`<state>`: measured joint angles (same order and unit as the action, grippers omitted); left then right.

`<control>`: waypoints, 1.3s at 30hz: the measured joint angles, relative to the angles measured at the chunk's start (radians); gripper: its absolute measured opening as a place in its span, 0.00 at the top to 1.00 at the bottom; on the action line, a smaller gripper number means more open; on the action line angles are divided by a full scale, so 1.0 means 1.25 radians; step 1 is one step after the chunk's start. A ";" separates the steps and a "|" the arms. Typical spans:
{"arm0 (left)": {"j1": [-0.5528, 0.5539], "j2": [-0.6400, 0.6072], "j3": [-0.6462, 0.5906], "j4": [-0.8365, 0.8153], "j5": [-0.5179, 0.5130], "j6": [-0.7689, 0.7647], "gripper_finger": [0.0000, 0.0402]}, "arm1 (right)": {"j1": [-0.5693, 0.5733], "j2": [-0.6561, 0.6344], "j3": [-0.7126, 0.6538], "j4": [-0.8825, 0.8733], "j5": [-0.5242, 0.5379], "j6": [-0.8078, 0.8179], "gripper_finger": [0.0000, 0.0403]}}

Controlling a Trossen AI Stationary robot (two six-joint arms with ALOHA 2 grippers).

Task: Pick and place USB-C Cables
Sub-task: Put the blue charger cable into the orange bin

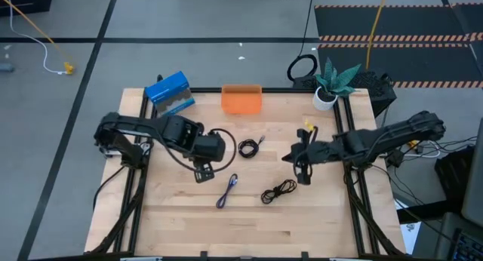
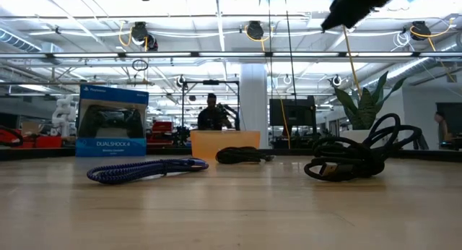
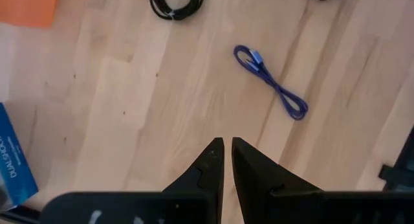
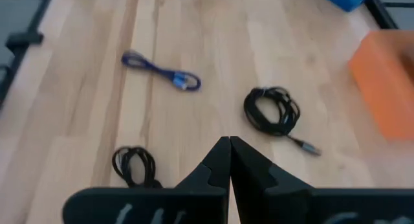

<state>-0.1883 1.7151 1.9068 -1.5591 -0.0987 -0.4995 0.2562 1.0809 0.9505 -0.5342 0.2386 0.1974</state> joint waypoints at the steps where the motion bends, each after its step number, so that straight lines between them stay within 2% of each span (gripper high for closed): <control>1: 0.003 0.005 0.000 0.004 0.003 -0.002 0.91 | 0.002 0.000 -0.006 0.000 -0.002 -0.001 1.00; 15: -0.027 0.147 0.000 0.060 -0.007 -0.168 0.91 | 0.001 0.000 -0.008 -0.018 -0.002 -0.006 1.00; 22: -0.056 0.227 0.000 0.124 -0.015 -0.194 0.91 | 0.001 0.000 -0.008 -0.019 -0.003 -0.029 1.00; 30: -0.081 0.285 0.000 0.158 -0.067 -0.234 0.91 | 0.001 0.000 -0.008 -0.012 -0.003 -0.074 1.00; 39: -0.092 0.338 0.000 0.190 -0.069 -0.331 0.91 | 0.001 0.000 -0.008 -0.011 -0.003 -0.122 1.00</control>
<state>-0.3038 2.1378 1.9072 -1.3211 -0.1848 -0.9137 0.2573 1.0809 0.9402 -0.5479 0.2352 0.0453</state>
